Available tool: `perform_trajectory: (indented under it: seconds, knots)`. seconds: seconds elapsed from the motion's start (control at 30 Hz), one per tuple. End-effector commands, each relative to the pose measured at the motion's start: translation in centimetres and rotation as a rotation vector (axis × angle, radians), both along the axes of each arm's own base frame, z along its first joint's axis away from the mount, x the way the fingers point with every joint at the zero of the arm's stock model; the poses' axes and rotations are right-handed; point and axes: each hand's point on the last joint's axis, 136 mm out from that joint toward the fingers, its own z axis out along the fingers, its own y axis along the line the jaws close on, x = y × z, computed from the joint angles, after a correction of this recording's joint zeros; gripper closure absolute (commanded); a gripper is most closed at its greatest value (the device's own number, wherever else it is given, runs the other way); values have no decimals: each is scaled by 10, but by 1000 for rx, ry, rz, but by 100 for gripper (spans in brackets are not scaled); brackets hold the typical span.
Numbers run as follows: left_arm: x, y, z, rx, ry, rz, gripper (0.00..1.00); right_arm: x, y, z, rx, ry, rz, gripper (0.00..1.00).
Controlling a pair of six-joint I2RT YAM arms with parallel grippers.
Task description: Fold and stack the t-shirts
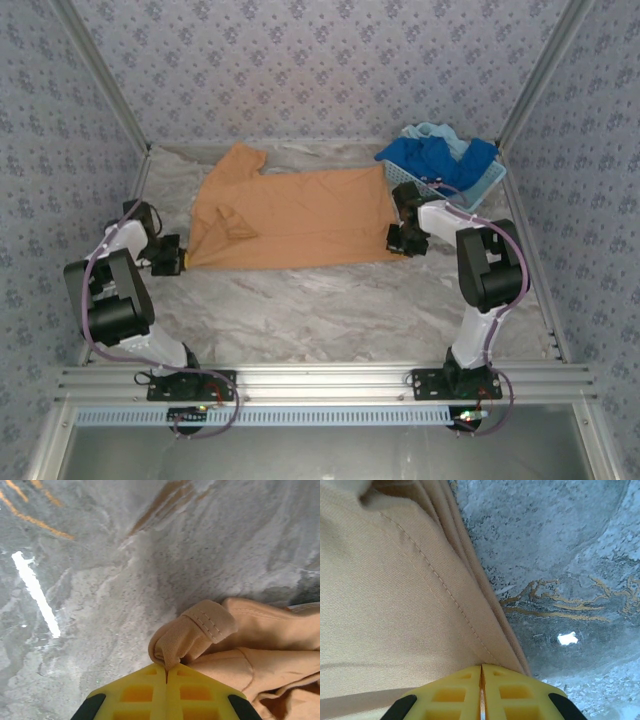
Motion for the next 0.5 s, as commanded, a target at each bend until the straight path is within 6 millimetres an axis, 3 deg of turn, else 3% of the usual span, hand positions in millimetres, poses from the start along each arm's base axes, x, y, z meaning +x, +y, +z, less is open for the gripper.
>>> perform_trajectory:
  seconds: [0.0,0.17,0.23,0.37,0.47]
  knots:
    - [-39,-3,-7,-11,142,48,92,-22,-9,-9,-64,80,15,88]
    - [-16,11,16,83,56,-50,67,-27,-8,-3,-58,71,17,85]
    - [-3,8,30,101,8,-140,62,-27,-6,3,-46,60,18,82]
    - [3,-27,54,118,-39,-353,62,-24,0,21,-13,22,27,78]
    - [-11,-61,49,74,-26,-439,64,-22,4,31,14,4,33,78]
